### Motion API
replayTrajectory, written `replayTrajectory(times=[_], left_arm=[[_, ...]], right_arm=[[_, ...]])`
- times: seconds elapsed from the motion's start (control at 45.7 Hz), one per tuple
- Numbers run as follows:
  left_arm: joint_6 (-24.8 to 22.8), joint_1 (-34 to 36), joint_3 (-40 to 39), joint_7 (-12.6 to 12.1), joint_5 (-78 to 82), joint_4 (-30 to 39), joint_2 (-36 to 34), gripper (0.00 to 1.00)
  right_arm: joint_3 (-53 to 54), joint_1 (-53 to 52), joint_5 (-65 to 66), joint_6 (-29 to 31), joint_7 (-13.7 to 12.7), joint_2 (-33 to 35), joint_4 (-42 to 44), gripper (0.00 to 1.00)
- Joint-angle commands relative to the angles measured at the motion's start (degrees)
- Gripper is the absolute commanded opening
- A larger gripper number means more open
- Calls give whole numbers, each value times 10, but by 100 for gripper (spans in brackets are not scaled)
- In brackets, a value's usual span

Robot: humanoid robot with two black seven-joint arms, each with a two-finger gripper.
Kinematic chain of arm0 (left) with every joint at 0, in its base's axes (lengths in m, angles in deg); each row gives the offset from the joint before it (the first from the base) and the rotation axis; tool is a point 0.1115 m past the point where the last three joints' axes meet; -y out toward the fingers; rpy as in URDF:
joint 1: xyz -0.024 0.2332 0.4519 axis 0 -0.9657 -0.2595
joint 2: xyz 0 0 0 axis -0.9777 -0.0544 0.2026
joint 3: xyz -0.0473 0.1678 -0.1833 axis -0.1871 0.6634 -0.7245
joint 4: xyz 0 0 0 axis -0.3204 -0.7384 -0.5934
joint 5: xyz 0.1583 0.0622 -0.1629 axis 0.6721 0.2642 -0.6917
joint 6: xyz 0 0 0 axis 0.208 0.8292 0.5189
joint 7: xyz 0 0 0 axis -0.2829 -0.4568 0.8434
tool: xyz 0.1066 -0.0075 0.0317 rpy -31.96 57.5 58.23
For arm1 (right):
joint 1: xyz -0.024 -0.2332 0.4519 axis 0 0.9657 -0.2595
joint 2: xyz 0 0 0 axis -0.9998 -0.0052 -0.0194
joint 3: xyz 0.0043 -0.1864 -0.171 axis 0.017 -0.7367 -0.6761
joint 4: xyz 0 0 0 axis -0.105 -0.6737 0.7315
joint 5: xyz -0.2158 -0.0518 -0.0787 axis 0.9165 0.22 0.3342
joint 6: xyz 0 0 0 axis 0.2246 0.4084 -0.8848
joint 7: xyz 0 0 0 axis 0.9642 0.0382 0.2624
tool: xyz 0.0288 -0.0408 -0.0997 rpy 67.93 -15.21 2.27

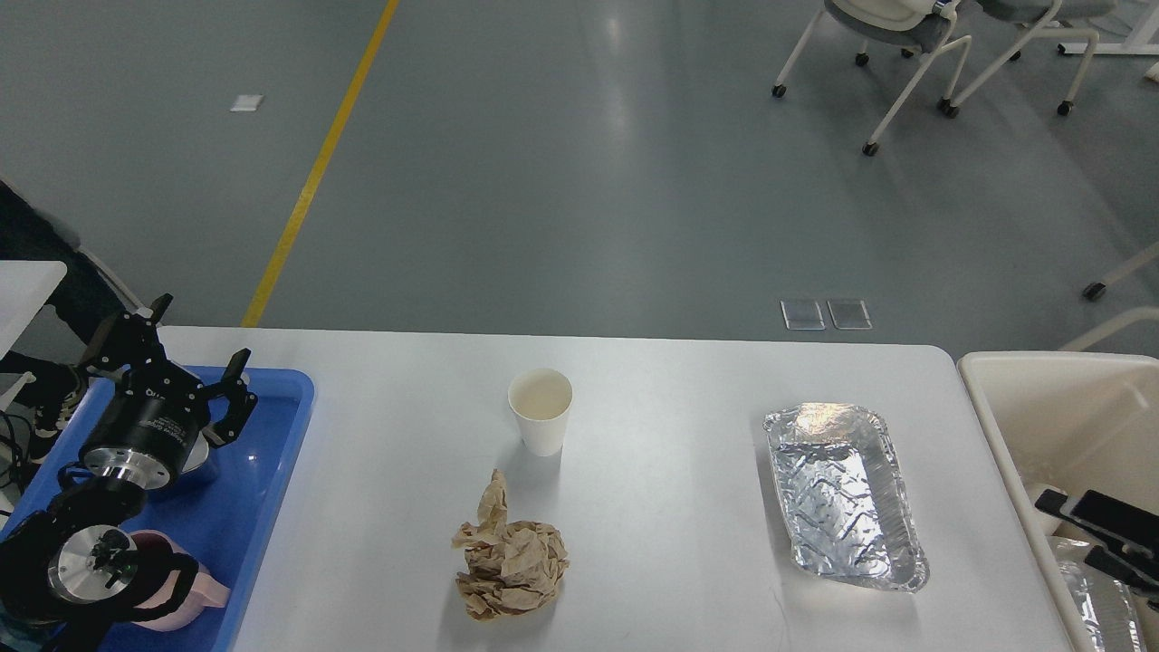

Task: Tidy desktop
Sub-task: 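Retract the left gripper and lower the right gripper toward the foil tray, then grasp the near edge of the foil tray with the right gripper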

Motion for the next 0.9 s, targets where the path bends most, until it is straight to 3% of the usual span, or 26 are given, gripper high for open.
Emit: replayTrajectory(times=[0.0,0.328,0.875], left_arm=[[1,-1,0,-1,0,0,0,97],[3,-6,1,-1,0,-1,0,97],[3,-6,29,-1,1,-9,-4,97]], right_arm=[[-1,-7,-147,-24,-23,0,-17,100],[-9,0,-299,-45,-35,-56,-44,100],[-16,5,-306,-95,-52,-219,-47,100]])
